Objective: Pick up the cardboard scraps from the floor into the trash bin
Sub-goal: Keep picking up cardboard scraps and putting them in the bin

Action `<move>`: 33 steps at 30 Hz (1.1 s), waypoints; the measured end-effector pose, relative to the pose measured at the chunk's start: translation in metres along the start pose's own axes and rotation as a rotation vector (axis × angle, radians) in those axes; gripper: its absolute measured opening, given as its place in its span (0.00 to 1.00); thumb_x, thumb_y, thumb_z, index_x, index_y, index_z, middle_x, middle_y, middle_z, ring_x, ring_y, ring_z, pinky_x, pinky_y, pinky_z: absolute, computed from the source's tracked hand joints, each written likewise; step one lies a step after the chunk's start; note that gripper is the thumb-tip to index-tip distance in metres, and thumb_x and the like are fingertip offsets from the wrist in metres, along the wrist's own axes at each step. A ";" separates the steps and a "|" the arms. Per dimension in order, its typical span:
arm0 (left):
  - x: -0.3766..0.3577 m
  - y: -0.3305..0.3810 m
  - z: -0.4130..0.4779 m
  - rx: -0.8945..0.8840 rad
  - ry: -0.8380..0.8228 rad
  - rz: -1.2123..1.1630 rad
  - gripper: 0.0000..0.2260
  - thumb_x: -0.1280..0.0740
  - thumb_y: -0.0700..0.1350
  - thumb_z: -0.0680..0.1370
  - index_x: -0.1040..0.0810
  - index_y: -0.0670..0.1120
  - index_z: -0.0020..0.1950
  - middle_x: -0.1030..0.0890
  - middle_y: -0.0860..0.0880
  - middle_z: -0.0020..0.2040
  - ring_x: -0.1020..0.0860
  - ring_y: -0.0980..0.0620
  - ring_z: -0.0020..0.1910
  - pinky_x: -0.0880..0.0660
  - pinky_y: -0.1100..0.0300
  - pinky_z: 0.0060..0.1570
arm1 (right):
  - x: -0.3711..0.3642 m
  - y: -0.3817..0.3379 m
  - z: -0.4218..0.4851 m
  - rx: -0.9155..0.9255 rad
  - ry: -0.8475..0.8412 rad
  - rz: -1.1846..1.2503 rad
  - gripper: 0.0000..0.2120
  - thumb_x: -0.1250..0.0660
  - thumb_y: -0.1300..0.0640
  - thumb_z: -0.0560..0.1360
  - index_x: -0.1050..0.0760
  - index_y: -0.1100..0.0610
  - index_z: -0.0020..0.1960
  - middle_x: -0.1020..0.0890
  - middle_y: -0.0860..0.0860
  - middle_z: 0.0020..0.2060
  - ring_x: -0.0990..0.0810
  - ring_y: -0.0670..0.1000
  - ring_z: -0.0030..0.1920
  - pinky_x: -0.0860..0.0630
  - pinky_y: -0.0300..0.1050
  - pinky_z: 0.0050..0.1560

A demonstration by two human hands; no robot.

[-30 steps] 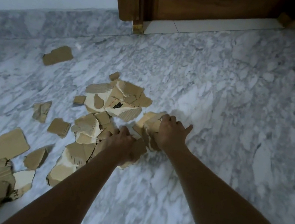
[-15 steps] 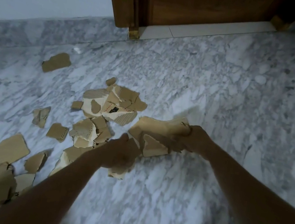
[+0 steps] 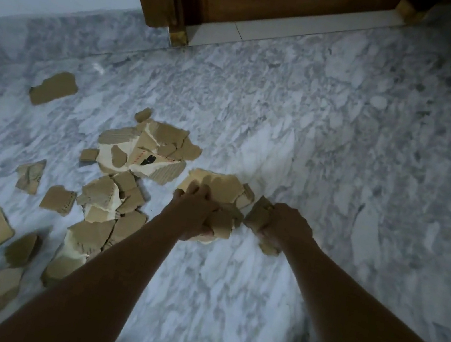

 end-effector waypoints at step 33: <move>-0.021 -0.119 -0.111 0.263 0.144 -1.054 0.14 0.23 0.40 0.71 0.22 0.52 0.52 0.16 0.40 0.41 0.16 0.42 0.37 0.20 0.49 0.35 | 0.042 -0.167 0.015 0.329 -0.099 0.315 0.31 0.16 0.46 0.55 0.20 0.55 0.54 0.16 0.49 0.48 0.17 0.51 0.51 0.23 0.41 0.47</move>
Point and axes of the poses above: each hand's wrist, its own z-axis towards the middle knuckle, its own x-axis out of the back of the hand, y = z × x, the point moved 7 cm from there along z, towards the middle knuckle
